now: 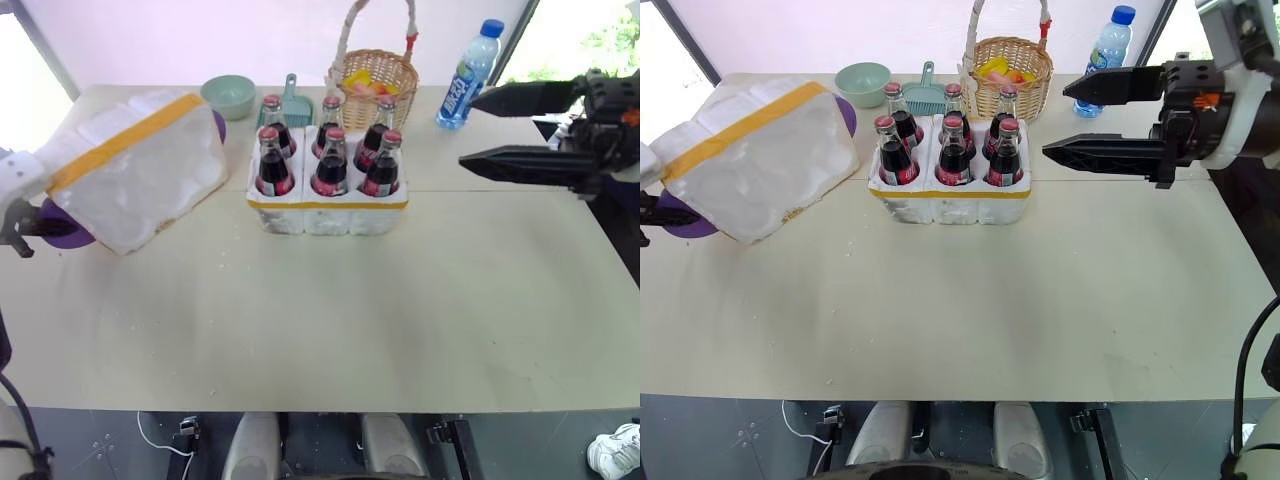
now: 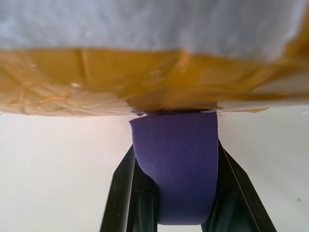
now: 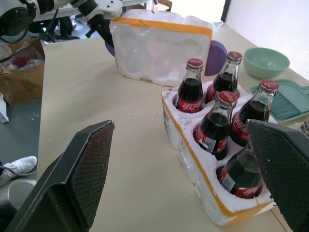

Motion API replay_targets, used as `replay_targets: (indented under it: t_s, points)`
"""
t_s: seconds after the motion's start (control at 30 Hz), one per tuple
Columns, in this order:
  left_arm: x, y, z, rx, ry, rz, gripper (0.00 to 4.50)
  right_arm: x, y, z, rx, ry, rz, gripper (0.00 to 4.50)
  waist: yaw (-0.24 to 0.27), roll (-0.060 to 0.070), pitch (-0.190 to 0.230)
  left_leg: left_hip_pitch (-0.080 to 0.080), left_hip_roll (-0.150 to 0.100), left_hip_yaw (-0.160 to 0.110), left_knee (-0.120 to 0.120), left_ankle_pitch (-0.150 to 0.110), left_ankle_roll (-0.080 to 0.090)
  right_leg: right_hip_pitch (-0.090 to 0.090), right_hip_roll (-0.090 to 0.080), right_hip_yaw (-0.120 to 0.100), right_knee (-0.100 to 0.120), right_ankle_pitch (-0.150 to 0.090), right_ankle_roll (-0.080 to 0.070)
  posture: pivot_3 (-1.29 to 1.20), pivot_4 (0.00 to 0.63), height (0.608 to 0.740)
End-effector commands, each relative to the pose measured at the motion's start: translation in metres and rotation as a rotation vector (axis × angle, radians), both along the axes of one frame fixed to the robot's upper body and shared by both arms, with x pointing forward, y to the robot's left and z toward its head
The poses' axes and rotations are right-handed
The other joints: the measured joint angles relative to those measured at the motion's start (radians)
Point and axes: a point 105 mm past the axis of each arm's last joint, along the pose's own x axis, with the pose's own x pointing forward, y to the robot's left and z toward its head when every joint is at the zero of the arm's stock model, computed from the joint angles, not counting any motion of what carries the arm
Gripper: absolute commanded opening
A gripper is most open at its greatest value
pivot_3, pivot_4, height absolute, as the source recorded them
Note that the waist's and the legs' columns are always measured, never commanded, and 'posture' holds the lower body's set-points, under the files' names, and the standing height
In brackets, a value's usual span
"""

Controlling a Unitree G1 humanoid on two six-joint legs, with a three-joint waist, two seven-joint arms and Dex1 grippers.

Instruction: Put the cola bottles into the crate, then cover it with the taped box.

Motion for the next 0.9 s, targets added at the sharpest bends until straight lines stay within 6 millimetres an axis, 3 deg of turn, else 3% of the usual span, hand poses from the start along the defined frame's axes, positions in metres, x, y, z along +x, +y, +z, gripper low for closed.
replay_targets:
  t_s: [0.03,0.2,0.37,0.43,0.53,0.6,0.7,0.8,0.9]
  points:
    - [0.009,-0.003,0.018,0.026,-0.111,-0.02,0.4,-0.001,-0.005,0.008,-0.014,-0.067,-0.04,4.5,-0.002,0.0,0.0,0.0,0.0,0.0,0.0,0.0,0.0,0.0,0.0,0.0,0.0,0.0,0.0,0.0,0.15,0.74]
    - [0.038,-0.018,0.08,0.159,-0.478,-0.049,0.4,-0.002,-0.011,0.006,-0.002,-0.058,-0.066,4.5,-0.003,-0.002,0.001,-0.001,0.0,-0.001,0.0,0.0,0.0,0.0,0.0,-0.001,0.0,0.0,0.0,0.0,0.15,0.74]
    - [0.052,-0.047,0.133,0.294,-0.751,-0.123,0.4,-0.005,-0.011,0.0,0.006,-0.049,-0.076,4.5,-0.004,-0.002,0.001,-0.001,0.0,-0.001,0.0,0.0,0.0,0.0,0.0,0.0,-0.001,0.0,0.001,0.0,0.15,0.74]
    - [0.058,-0.073,0.161,0.353,-0.906,-0.183,0.4,-0.005,-0.011,-0.001,0.017,-0.046,-0.082,4.5,-0.004,-0.002,0.001,-0.001,0.0,-0.001,0.0,0.0,0.0,0.0,0.0,0.0,-0.001,0.0,0.001,0.0,0.15,0.74]
    - [0.059,-0.107,0.182,0.443,-1.044,-0.279,0.4,-0.005,-0.011,-0.003,0.031,-0.042,-0.087,4.5,-0.004,-0.002,0.001,-0.001,0.0,-0.001,0.0,0.0,0.0,0.0,0.0,0.0,0.0,0.0,0.001,0.0,0.15,0.74]
    - [0.057,-0.148,0.187,0.564,-1.136,-0.415,0.4,-0.004,-0.011,-0.004,0.045,-0.037,-0.095,4.5,-0.004,-0.002,0.001,-0.001,0.0,-0.001,0.0,0.0,0.0,0.0,0.0,0.0,0.0,0.0,0.001,0.0,0.15,0.74]
    - [0.054,-0.181,0.178,0.645,-1.196,-0.518,0.4,-0.003,-0.01,-0.005,0.06,-0.035,-0.104,4.5,-0.003,-0.002,0.001,-0.001,0.0,0.0,0.0,0.0,0.0,0.0,0.0,0.001,0.0,0.0,0.001,0.0,0.15,0.74]
    - [0.053,-0.198,0.161,0.77,-1.23,-0.589,0.4,-0.003,-0.01,-0.005,0.078,-0.033,-0.111,4.5,-0.011,-0.001,0.0,0.0,0.0,0.0,0.0,0.0,0.0,0.0,0.001,0.001,0.001,0.001,0.001,0.0,0.15,0.74]
    - [0.059,-0.198,0.136,0.923,-1.191,-0.625,0.4,-0.004,-0.011,-0.007,0.082,-0.033,-0.12,4.5,-0.012,-0.001,0.0,0.001,0.0,0.0,0.0,0.0,0.0,0.0,0.001,0.002,0.002,0.001,0.001,0.0,0.15,0.74]
